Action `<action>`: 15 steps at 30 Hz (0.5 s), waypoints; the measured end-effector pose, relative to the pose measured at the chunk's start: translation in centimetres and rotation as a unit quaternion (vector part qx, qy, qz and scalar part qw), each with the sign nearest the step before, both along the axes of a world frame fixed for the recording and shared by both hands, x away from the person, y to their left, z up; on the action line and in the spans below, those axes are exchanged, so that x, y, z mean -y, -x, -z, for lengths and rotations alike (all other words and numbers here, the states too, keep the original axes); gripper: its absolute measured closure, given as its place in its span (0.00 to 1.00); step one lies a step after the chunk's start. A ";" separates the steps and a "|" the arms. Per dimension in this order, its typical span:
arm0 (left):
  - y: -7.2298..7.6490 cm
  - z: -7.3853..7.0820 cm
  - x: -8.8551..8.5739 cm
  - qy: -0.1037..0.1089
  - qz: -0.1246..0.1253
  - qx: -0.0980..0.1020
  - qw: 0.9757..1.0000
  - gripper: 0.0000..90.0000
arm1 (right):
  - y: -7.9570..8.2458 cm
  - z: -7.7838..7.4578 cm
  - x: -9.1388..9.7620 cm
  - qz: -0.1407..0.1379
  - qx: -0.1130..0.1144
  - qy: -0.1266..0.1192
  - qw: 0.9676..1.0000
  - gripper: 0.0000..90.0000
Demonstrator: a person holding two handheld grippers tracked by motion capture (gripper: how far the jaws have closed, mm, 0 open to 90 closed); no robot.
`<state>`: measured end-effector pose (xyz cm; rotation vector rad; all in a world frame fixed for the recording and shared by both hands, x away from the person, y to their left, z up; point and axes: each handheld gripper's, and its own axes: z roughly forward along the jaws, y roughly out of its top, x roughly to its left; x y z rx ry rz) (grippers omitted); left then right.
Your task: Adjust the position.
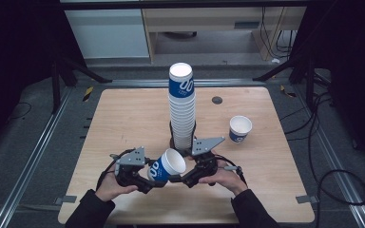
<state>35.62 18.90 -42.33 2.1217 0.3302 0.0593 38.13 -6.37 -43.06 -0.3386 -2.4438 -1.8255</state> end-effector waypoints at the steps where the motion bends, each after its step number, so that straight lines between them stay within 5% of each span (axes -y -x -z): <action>1: 0.0 0.1 0.1 0.001 0.001 0.001 1.000 0.31 | 0.0 0.0 -0.1 -0.002 -0.002 0.000 1.000 0.13; 15: 0.1 0.4 0.5 -0.007 0.006 -0.002 1.000 0.30 | 0.1 0.2 -0.3 -0.013 -0.009 -0.004 1.000 0.18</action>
